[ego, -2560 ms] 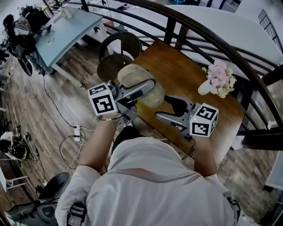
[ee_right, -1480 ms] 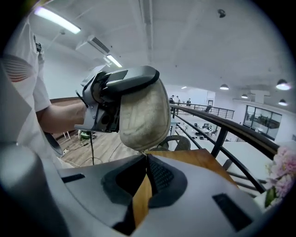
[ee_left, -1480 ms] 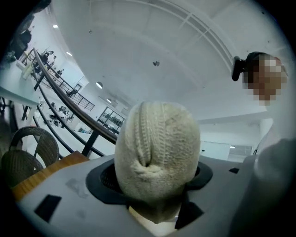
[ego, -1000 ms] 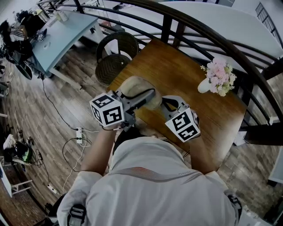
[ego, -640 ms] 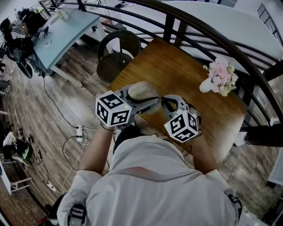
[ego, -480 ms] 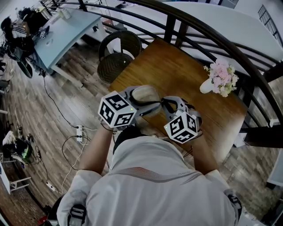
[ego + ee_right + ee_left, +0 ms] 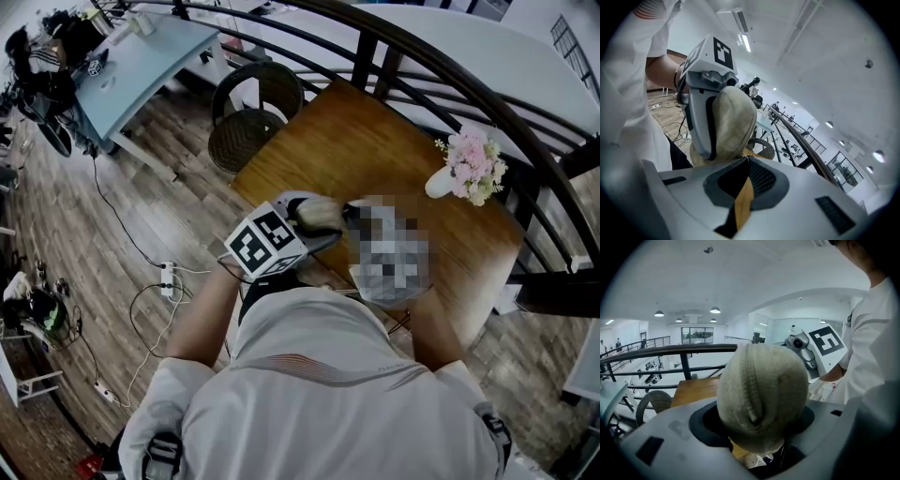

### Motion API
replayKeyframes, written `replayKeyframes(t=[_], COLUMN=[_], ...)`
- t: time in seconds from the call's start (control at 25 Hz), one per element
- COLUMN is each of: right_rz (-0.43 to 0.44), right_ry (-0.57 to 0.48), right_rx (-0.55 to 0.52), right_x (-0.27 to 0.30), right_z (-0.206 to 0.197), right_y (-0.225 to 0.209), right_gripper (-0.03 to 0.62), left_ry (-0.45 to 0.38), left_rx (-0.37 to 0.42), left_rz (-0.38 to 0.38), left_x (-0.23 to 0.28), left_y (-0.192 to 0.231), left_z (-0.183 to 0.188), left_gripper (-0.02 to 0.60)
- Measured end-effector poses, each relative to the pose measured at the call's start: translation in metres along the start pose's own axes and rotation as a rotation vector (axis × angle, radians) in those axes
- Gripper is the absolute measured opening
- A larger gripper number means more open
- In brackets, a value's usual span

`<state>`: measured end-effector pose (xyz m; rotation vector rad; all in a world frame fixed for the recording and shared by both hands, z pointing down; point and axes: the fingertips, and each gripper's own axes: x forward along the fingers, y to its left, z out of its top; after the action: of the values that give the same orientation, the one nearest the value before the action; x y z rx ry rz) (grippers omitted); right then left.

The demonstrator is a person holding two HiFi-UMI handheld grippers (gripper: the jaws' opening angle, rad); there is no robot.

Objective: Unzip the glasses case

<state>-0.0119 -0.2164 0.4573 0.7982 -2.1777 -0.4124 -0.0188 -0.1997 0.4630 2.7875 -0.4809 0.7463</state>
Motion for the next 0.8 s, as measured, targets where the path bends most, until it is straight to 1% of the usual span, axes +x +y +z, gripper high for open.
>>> replayKeyframes(t=[0.08, 0.2, 0.32, 0.48, 0.68, 0.8], right_rz=[-0.009, -0.026, -0.038, -0.050, -0.030, -0.004], right_ry=[-0.006, -0.021, -0.027, -0.014, -0.009, -0.027], right_rx=[-0.010, -0.016, -0.055, -0.117, -0.201, -0.248], right_x=[-0.001, -0.005, -0.007, -0.010, -0.013, -0.014], right_z=[0.001, 0.006, 0.013, 0.015, 0.020, 0.028], right_y=[-0.001, -0.003, -0.003, -0.001, 0.012, 0.025], right_gripper=[0.051, 0.051, 0.051, 0.051, 0.051, 0.049], left_ry=[0.021, 0.103, 0.182, 0.266, 0.396, 0.481], left_rx=[0.006, 0.075, 0.132, 0.161, 0.228, 0.264], left_rz=[0.005, 0.029, 0.065, 0.085, 0.107, 0.109], left_x=[0.004, 0.011, 0.017, 0.023, 0.029, 0.029], left_y=[0.000, -0.002, 0.001, 0.003, 0.005, 0.004], left_z=[-0.007, -0.021, -0.035, -0.048, -0.067, -0.082], left_gripper=[0.287, 0.287, 0.287, 0.287, 0.287, 0.287])
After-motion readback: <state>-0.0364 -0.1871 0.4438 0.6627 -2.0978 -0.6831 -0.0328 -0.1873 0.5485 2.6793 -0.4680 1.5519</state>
